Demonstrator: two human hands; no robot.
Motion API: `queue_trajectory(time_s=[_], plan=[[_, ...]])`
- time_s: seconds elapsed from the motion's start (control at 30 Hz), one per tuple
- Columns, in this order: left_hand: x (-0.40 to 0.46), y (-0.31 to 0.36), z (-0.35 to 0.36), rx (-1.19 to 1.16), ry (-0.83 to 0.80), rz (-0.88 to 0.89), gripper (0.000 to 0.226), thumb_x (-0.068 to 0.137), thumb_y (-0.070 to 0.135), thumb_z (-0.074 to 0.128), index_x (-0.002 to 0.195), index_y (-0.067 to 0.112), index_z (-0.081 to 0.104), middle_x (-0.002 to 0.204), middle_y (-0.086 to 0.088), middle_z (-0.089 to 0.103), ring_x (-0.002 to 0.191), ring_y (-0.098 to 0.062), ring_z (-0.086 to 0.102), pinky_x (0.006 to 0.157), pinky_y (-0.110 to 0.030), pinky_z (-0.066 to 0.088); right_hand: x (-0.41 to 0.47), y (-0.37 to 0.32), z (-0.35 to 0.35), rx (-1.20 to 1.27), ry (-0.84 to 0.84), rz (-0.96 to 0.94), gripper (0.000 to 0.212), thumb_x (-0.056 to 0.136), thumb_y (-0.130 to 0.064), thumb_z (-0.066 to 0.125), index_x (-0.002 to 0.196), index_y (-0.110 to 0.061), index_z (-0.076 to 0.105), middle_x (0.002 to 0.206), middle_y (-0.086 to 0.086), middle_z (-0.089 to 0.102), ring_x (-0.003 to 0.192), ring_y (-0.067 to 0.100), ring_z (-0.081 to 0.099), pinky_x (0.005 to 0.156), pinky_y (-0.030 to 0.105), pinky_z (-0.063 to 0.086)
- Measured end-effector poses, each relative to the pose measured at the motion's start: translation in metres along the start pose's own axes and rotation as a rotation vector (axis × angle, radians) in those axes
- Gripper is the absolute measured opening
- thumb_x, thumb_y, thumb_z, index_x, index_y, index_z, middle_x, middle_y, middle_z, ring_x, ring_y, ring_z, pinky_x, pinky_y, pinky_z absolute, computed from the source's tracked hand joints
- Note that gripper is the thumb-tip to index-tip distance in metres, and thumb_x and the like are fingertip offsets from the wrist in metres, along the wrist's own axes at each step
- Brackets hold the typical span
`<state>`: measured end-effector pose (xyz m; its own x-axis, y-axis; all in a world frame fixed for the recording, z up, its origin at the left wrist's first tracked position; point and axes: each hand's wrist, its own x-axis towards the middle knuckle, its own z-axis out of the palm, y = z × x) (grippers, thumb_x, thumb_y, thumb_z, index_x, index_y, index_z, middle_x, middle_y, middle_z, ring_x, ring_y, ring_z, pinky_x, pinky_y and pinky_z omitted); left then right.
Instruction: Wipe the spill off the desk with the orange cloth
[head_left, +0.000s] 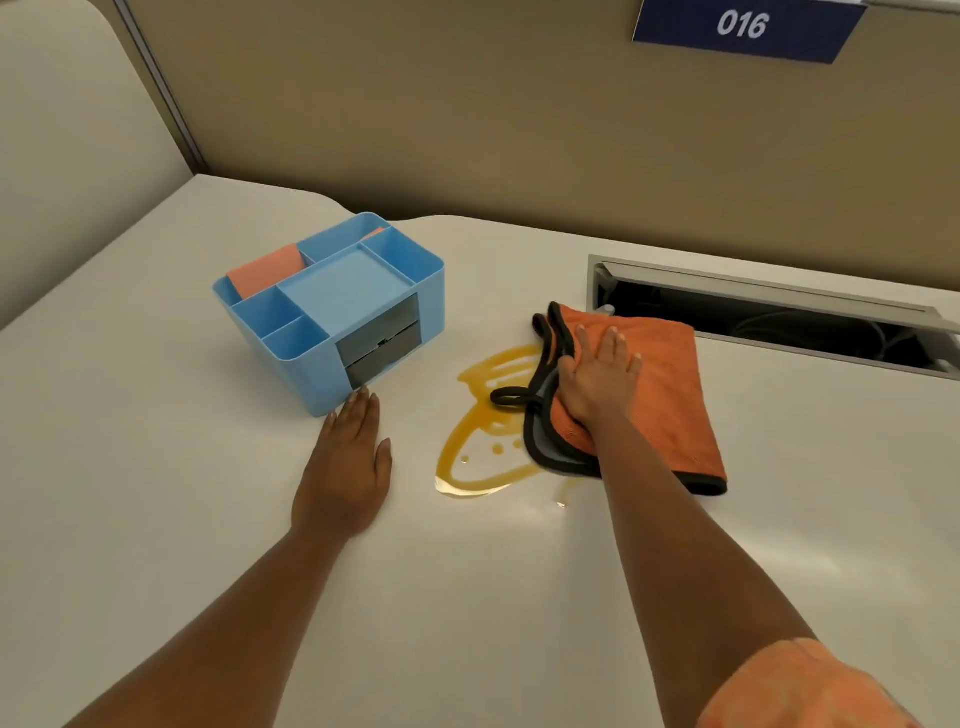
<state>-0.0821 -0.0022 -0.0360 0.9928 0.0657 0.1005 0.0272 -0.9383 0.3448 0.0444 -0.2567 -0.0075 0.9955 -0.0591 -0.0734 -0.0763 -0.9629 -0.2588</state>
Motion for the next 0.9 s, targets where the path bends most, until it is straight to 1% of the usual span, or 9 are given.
queue_trajectory(time_s=[0.3, 0.4, 0.47, 0.53, 0.6, 0.63, 0.77, 0.83, 0.9], plan=[[0.001, -0.001, 0.0, -0.008, -0.024, -0.007, 0.062, 0.086, 0.034, 0.014, 0.143, 0.009, 0.014, 0.154, -0.008, 0.016, 0.143, -0.021, 0.013, 0.116, -0.031, 0.008, -0.009, -0.054, 0.014, -0.026, -0.145, -0.416, 0.053, 0.096, -0.036, 0.021, 0.146, -0.025, 0.01, 0.158, 0.009, 0.001, 0.146, 0.023, -0.003, 0.118, 0.044, -0.005], [0.001, 0.0, -0.001, -0.003, -0.04, -0.021, 0.056, 0.092, 0.031, 0.016, 0.143, 0.01, 0.011, 0.155, -0.007, 0.013, 0.143, -0.019, 0.01, 0.116, -0.031, 0.006, -0.024, -0.058, 0.011, 0.029, -0.22, -0.545, 0.063, 0.084, -0.041, 0.015, 0.146, -0.027, 0.012, 0.158, 0.007, 0.002, 0.146, 0.02, -0.002, 0.119, 0.042, -0.006], [0.002, 0.002, -0.002, 0.004, -0.06, -0.043, 0.051, 0.096, 0.025, 0.022, 0.144, 0.011, 0.008, 0.156, -0.006, 0.009, 0.144, -0.019, 0.007, 0.117, -0.031, 0.006, -0.031, -0.055, 0.006, 0.08, -0.249, -0.568, 0.066, 0.08, -0.044, 0.018, 0.145, -0.029, 0.017, 0.158, 0.005, 0.004, 0.146, 0.019, -0.001, 0.119, 0.042, -0.006], [0.002, 0.003, -0.002, 0.009, -0.06, -0.054, 0.052, 0.096, 0.024, 0.023, 0.144, 0.012, 0.007, 0.156, -0.006, 0.008, 0.144, -0.019, 0.006, 0.118, -0.032, 0.006, -0.033, -0.058, 0.006, 0.111, -0.253, -0.53, 0.071, 0.078, -0.058, 0.025, 0.144, -0.032, 0.02, 0.159, 0.004, 0.004, 0.146, 0.02, -0.001, 0.117, 0.045, -0.007], [0.002, 0.003, -0.003, 0.005, -0.056, -0.053, 0.051, 0.096, 0.024, 0.023, 0.144, 0.012, 0.007, 0.156, -0.006, 0.009, 0.144, -0.019, 0.007, 0.117, -0.031, 0.006, -0.032, -0.069, 0.013, 0.026, -0.225, -0.469, 0.085, 0.074, -0.073, 0.035, 0.145, -0.035, 0.01, 0.158, 0.006, -0.005, 0.145, 0.023, -0.006, 0.115, 0.05, -0.008], [0.002, 0.003, -0.003, 0.001, -0.054, -0.053, 0.051, 0.096, 0.023, 0.023, 0.144, 0.011, 0.007, 0.156, -0.006, 0.01, 0.143, -0.019, 0.008, 0.117, -0.031, 0.006, -0.032, -0.076, 0.018, -0.041, -0.206, -0.441, 0.086, 0.075, -0.075, 0.037, 0.145, -0.036, 0.005, 0.158, 0.006, -0.009, 0.145, 0.025, -0.009, 0.114, 0.052, -0.008], [0.001, 0.005, -0.004, -0.011, -0.045, -0.06, 0.052, 0.096, 0.024, 0.022, 0.144, 0.011, 0.005, 0.156, -0.007, 0.011, 0.143, -0.021, 0.009, 0.116, -0.031, 0.007, -0.033, -0.09, 0.027, -0.123, -0.154, -0.435, 0.061, 0.09, -0.058, 0.031, 0.144, -0.04, 0.008, 0.158, 0.004, -0.005, 0.145, 0.029, -0.011, 0.111, 0.06, -0.01], [0.001, 0.006, -0.005, -0.028, -0.041, -0.068, 0.052, 0.096, 0.025, 0.022, 0.144, 0.012, 0.005, 0.156, -0.007, 0.011, 0.143, -0.021, 0.009, 0.116, -0.031, 0.007, -0.039, -0.09, 0.028, -0.131, -0.162, -0.5, 0.056, 0.092, -0.053, 0.027, 0.144, -0.04, 0.01, 0.159, 0.002, -0.002, 0.145, 0.027, -0.01, 0.111, 0.06, -0.01], [0.001, 0.007, -0.006, -0.049, -0.039, -0.078, 0.052, 0.096, 0.027, 0.021, 0.144, 0.012, 0.007, 0.155, -0.007, 0.013, 0.143, -0.021, 0.011, 0.116, -0.032, 0.009, -0.051, -0.088, 0.028, -0.127, -0.183, -0.596, 0.055, 0.091, -0.054, 0.023, 0.143, -0.04, 0.013, 0.159, 0.0, 0.001, 0.145, 0.025, -0.008, 0.111, 0.059, -0.011]])
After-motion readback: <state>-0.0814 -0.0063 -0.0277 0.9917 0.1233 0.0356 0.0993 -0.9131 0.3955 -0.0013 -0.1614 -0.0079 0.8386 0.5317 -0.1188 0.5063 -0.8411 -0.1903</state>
